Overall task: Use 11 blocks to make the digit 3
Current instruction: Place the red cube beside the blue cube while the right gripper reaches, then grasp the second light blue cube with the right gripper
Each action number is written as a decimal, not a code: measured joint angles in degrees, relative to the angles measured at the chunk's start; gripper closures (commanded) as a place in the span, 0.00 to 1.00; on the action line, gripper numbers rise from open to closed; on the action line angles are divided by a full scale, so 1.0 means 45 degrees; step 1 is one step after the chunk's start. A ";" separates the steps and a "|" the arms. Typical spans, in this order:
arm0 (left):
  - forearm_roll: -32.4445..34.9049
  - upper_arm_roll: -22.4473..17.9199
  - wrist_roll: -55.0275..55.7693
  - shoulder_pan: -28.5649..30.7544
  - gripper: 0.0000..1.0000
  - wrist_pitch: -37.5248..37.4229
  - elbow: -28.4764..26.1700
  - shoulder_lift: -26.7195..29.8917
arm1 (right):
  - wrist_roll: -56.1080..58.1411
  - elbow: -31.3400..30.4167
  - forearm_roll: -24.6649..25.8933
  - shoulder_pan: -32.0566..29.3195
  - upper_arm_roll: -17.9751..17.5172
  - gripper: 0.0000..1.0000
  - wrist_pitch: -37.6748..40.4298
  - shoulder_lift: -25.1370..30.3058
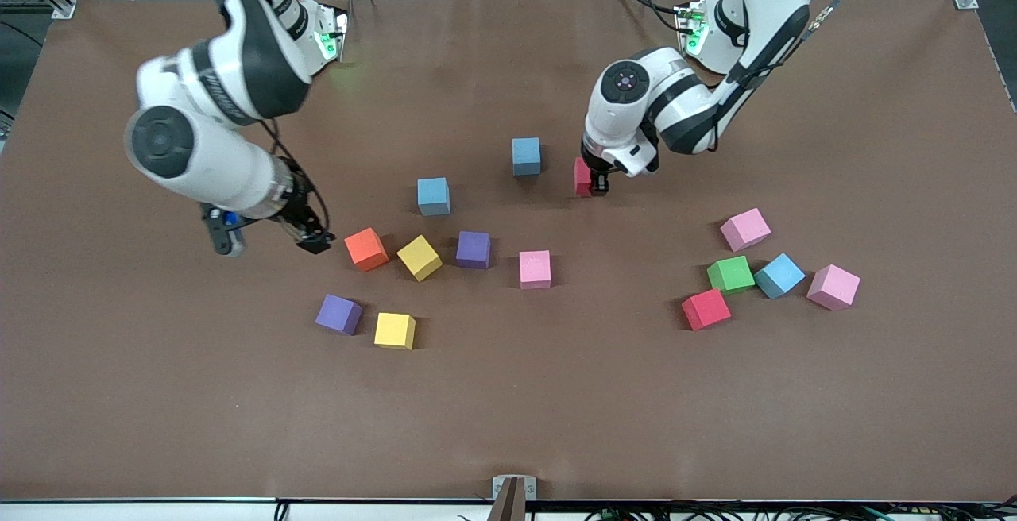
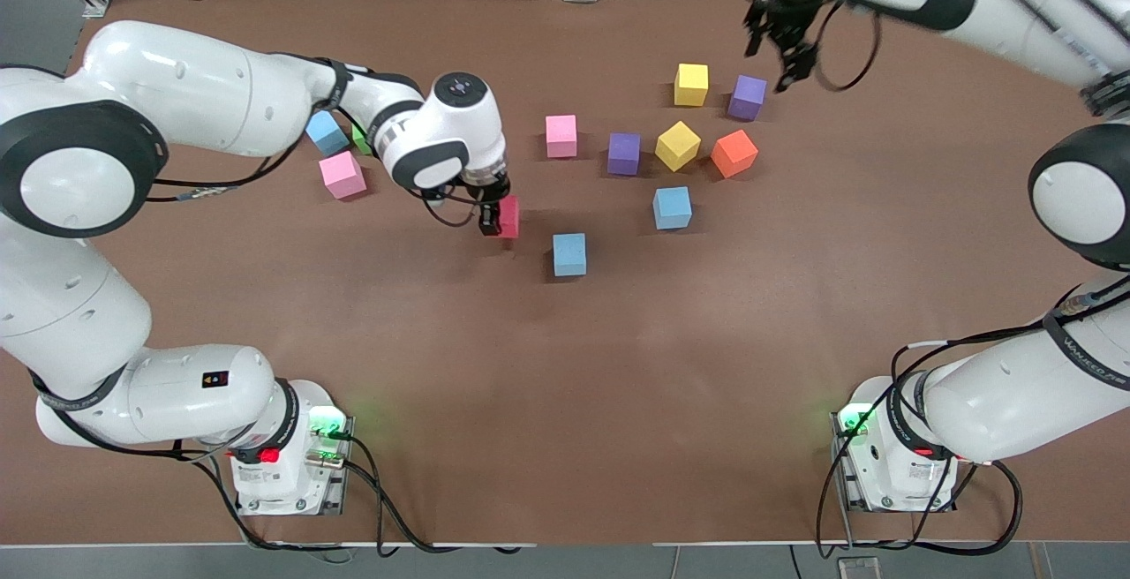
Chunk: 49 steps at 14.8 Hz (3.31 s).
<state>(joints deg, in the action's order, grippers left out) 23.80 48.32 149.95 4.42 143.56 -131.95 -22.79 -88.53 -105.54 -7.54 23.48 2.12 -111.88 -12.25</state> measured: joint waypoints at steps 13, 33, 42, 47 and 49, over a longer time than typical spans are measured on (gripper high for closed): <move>0.0000 -0.0121 0.1111 -0.1015 0.53 0.0697 0.0439 -0.1146 | -0.4960 -0.5051 -0.0004 0.3700 -0.0007 0.00 -0.5592 -0.0027; 0.0000 -0.1630 0.1227 -0.2970 0.52 0.0696 0.0827 -0.1477 | -0.5689 -0.5472 -0.0004 0.4266 -0.0001 0.44 -0.8488 -0.1802; 0.0000 -0.1644 0.1227 -0.2964 0.00 0.0538 0.0779 -0.1438 | -0.6656 -0.5338 -0.0005 0.4773 -0.0005 1.00 -0.8502 -0.1797; 0.0000 -0.1582 0.1227 -0.2924 0.00 -0.0184 0.0790 -0.0954 | -0.8088 -0.4797 -0.0006 0.5815 -0.0010 1.00 -0.8494 -0.1796; 0.0000 -0.1415 0.1188 -0.2930 0.00 -0.0530 0.0790 -0.0735 | -0.8492 -0.4664 -0.0007 0.6194 -0.0012 1.00 -0.8483 -0.1796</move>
<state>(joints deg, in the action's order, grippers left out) 23.80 41.95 155.30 -8.77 141.17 -128.40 -26.10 -126.75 -126.53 -7.57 51.35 2.07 -150.06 -20.33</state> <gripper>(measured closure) 0.000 0.454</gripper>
